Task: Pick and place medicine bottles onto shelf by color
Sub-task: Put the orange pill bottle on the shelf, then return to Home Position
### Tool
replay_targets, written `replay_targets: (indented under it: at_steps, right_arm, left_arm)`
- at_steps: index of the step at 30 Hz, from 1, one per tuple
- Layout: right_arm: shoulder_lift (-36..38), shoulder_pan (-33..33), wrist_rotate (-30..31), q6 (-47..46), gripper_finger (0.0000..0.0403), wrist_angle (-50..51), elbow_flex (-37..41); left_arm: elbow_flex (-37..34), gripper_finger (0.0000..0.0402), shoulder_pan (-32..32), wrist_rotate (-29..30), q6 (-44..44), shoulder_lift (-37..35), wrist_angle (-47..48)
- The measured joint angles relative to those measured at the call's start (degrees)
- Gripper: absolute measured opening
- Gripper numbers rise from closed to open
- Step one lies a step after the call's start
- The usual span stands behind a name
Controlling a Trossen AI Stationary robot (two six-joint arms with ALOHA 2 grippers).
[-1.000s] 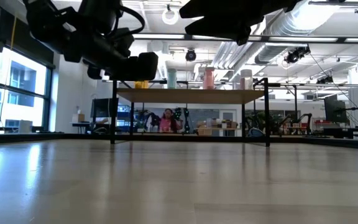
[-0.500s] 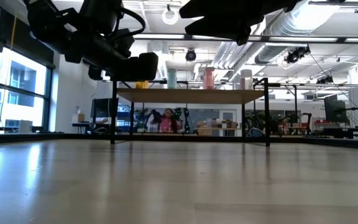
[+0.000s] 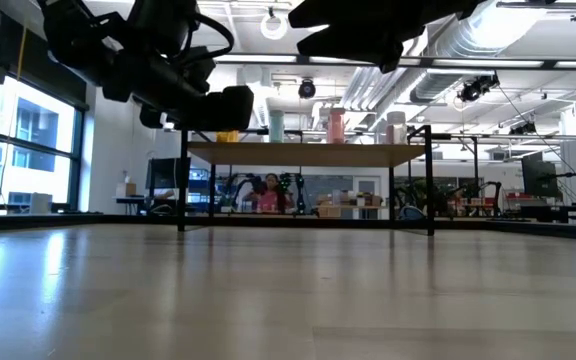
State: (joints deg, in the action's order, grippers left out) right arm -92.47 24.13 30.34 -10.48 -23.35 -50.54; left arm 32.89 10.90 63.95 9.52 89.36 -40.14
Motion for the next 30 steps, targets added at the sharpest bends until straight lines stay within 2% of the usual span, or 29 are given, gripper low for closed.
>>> replay_targets:
  at_steps: [17, 30]
  right_arm:
    - [0.0, -0.01, -0.86, 0.0, 0.0206, 0.0, 0.0]
    - [0.0, 0.01, -1.52, 0.0, 0.0206, 0.0, 0.0]
  left_arm:
    - [-0.2, 0.0164, -0.26, 0.15, 0.81, 0.2, 0.44]
    - [-0.16, 0.019, -0.95, 0.17, 0.81, 0.13, 0.53]
